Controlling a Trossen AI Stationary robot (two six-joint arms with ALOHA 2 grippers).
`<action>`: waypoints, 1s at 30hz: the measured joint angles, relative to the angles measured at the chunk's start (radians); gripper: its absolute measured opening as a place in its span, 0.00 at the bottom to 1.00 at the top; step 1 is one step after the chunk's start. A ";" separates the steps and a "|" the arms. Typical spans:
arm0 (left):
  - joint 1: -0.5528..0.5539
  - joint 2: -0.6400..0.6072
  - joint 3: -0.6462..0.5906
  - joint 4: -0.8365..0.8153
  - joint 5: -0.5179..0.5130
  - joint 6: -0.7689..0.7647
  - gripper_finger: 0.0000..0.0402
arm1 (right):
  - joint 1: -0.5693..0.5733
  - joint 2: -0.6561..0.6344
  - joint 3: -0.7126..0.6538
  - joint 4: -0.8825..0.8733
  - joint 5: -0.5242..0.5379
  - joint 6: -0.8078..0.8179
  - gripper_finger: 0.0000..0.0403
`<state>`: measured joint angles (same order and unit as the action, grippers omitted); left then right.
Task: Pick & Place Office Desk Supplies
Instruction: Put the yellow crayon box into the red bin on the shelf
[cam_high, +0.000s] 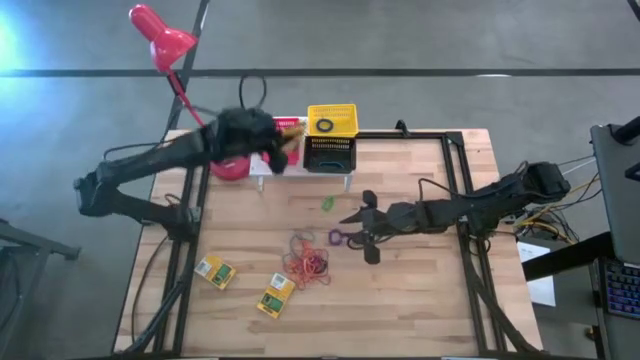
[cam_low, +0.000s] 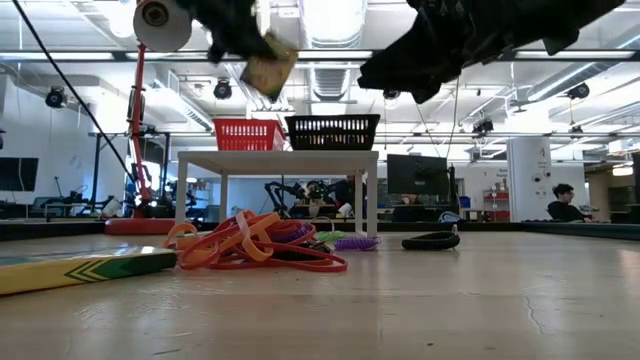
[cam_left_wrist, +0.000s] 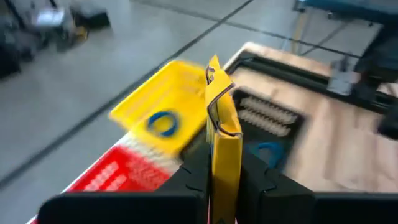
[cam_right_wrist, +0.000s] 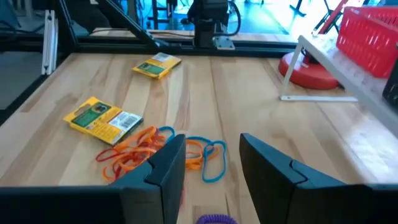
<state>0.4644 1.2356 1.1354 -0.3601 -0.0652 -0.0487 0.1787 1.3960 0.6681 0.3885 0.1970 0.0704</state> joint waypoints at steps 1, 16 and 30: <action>0.057 0.008 -0.013 0.010 0.054 -0.002 0.10 | 0.000 0.000 -0.005 0.004 0.000 0.005 0.35; 0.228 0.036 -0.209 0.140 0.312 -0.221 0.10 | 0.000 0.019 -0.016 0.020 -0.004 0.027 0.33; 0.229 0.036 -0.209 0.087 0.298 -0.248 0.22 | 0.000 0.019 -0.016 0.042 -0.005 0.027 0.32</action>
<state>0.6930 1.2720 0.9268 -0.2730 0.2325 -0.2966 0.1787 1.4151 0.6525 0.4301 0.1921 0.0975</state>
